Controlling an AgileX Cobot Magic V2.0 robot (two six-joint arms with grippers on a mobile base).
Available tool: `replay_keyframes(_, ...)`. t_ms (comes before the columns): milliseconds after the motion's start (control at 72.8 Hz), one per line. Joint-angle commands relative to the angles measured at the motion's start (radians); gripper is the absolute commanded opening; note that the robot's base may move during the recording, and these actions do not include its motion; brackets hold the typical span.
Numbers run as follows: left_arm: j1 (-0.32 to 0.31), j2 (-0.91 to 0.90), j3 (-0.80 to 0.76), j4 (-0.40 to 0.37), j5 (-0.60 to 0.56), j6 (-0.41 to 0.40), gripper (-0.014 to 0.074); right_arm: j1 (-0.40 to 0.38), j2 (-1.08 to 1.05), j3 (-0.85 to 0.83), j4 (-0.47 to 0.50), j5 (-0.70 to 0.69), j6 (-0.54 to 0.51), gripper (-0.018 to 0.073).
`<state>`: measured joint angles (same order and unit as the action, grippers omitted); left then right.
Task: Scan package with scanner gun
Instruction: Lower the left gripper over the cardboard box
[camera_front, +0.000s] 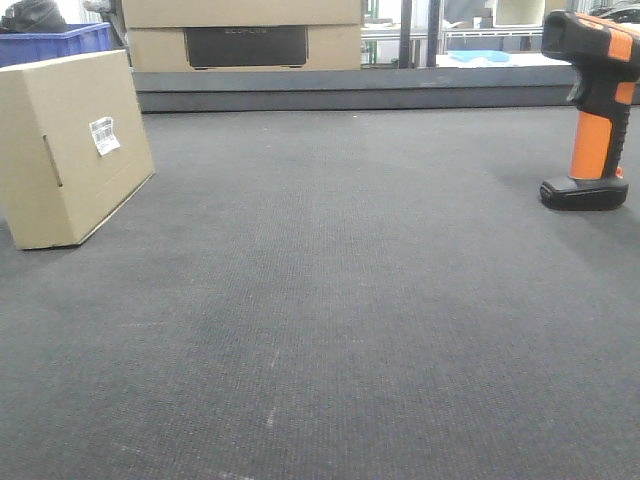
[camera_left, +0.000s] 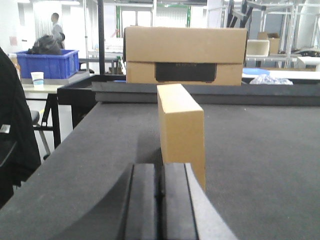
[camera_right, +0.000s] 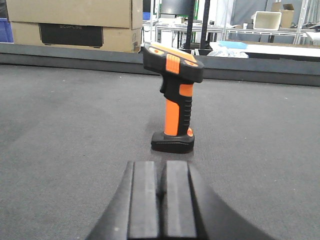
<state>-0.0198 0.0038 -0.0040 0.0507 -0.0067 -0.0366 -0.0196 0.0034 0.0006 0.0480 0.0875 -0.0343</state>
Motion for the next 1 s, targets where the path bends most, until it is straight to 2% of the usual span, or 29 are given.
replay_keyframes(0, -0.003, -0.004, -0.051, 0.007, 0.069, 0.0, -0.0111, -0.006, -0.003, -0.001, -0.004, -0.018, -0.002, -0.0168)
replay_keyframes(206, -0.003, 0.122, -0.314, 0.007, 0.345, 0.0, -0.0111, -0.006, -0.003, -0.001, -0.004, -0.018, -0.002, -0.0168)
replay_keyframes(385, -0.003, 0.436, -0.544, 0.007, 0.481, 0.0, -0.0111, -0.006, -0.003, -0.001, -0.004, -0.018, -0.002, -0.0168)
replay_keyframes(522, -0.003, 0.742, -0.767, 0.007, 0.651, 0.0, -0.0111, -0.006, -0.003, -0.001, -0.004, -0.018, -0.002, -0.0168)
replay_keyframes(591, -0.003, 0.862, -0.863, 0.005, 0.688, 0.0, -0.0111, -0.006, -0.003, -0.001, -0.004, -0.018, -0.002, -0.0168)
replay_keyframes(769, -0.003, 1.106, -1.058, -0.004, 0.692, 0.0, -0.0111, -0.006, -0.003, -0.001, -0.004, -0.018, -0.002, -0.0168)
replay_keyframes(838, -0.003, 1.183, -1.135, -0.033, 0.683, -0.004, -0.0111, -0.006, -0.003, -0.001, -0.004, -0.018, -0.002, -0.0168)
replay_keyframes(920, -0.003, 1.273, -1.239, -0.071, 0.712, -0.1, -0.0111, -0.006, -0.003, -0.001, -0.004, -0.018, -0.002, -0.0168)
replay_keyframes(989, -0.003, 1.34, -1.333, -0.073, 0.767, -0.111, -0.0111, -0.006, -0.003, -0.001, -0.004, -0.018, -0.002, -0.0168)
